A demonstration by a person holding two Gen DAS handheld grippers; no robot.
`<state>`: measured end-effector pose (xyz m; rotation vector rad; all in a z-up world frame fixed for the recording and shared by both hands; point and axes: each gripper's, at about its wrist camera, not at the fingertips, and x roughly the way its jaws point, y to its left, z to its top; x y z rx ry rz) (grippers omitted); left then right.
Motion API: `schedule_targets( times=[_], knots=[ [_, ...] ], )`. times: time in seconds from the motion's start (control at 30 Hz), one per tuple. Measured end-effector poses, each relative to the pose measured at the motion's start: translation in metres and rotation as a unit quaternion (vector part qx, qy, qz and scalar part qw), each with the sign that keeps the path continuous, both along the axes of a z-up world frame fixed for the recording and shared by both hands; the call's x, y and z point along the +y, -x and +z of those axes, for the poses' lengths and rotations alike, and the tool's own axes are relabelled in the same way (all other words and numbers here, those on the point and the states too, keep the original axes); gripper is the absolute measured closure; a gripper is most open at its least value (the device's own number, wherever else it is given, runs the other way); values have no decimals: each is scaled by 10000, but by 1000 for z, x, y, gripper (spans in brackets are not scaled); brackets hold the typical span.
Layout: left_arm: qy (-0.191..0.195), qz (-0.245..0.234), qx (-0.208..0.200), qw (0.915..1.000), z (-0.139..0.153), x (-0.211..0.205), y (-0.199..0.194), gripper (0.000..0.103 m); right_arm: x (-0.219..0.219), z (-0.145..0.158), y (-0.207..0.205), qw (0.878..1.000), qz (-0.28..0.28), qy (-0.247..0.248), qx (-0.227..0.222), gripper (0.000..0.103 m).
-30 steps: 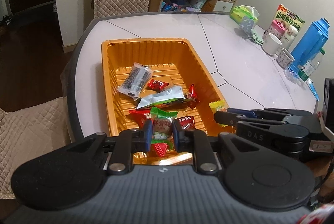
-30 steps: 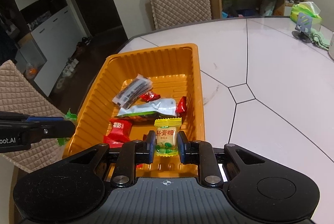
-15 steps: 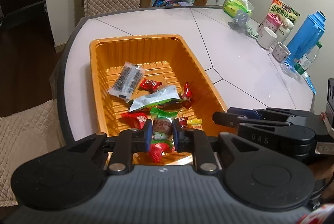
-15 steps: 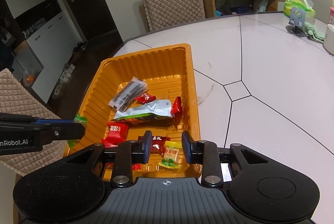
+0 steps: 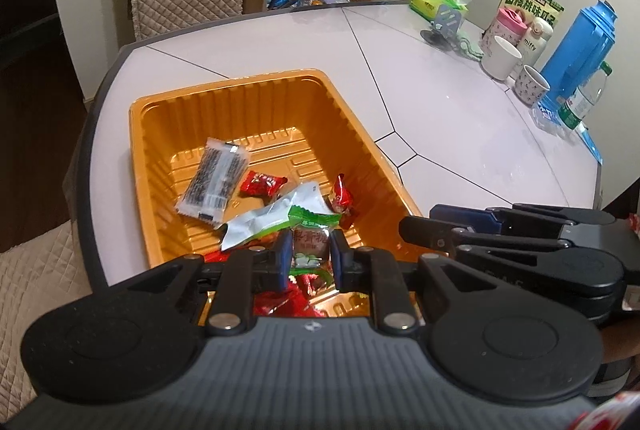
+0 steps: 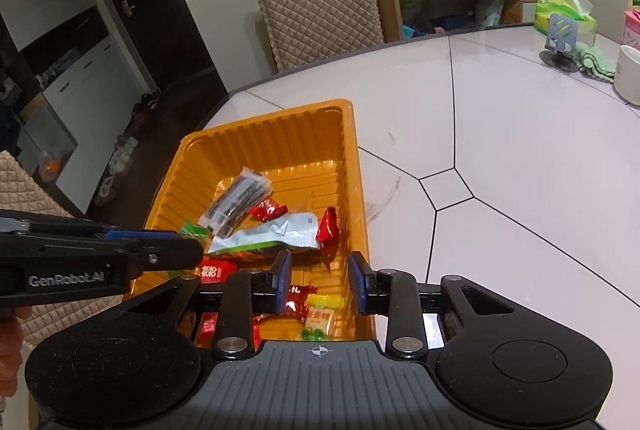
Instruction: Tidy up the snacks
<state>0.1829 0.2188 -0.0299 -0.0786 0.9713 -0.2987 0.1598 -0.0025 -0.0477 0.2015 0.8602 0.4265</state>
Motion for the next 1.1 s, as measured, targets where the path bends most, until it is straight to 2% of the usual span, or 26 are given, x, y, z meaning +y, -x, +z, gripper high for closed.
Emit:
schedule_targets(
  times=[0.4, 0.47, 0.53, 0.67, 0.8, 0.87, 0.93, 1.1],
  knots=[
    [-122, -50, 84, 9999, -14, -10, -21, 85, -9, 2, -12, 9999, -64, -81, -58, 71],
    [-155, -50, 86, 9998, -15, -11, -23, 81, -12, 3, -11, 9999, -102, -98, -63, 71],
    [-168, -27, 63, 9998, -15, -9, -24, 70, -14, 5, -10, 9998, -133, -121, -60, 71],
    [-157, 72, 51, 9998, -12, -2, -23, 67, -17, 7, -5, 9997, -174, -181, -20, 71],
    [-197, 143, 51, 9997, -6, 8, -14, 58, -20, 10, 7, 9993, -252, -249, 80, 71],
    [-252, 120, -26, 9996, -2, 10, -7, 56, -21, 13, 15, 9992, -311, -234, 108, 68],
    [-308, 76, -84, 9995, 2, 12, 1, 53, -22, 16, 25, 9989, -393, -199, 150, 53],
    [-280, -23, -133, 9995, 12, 12, 27, 48, -29, 25, 49, 9982, -535, -187, 193, 37]
  ],
)
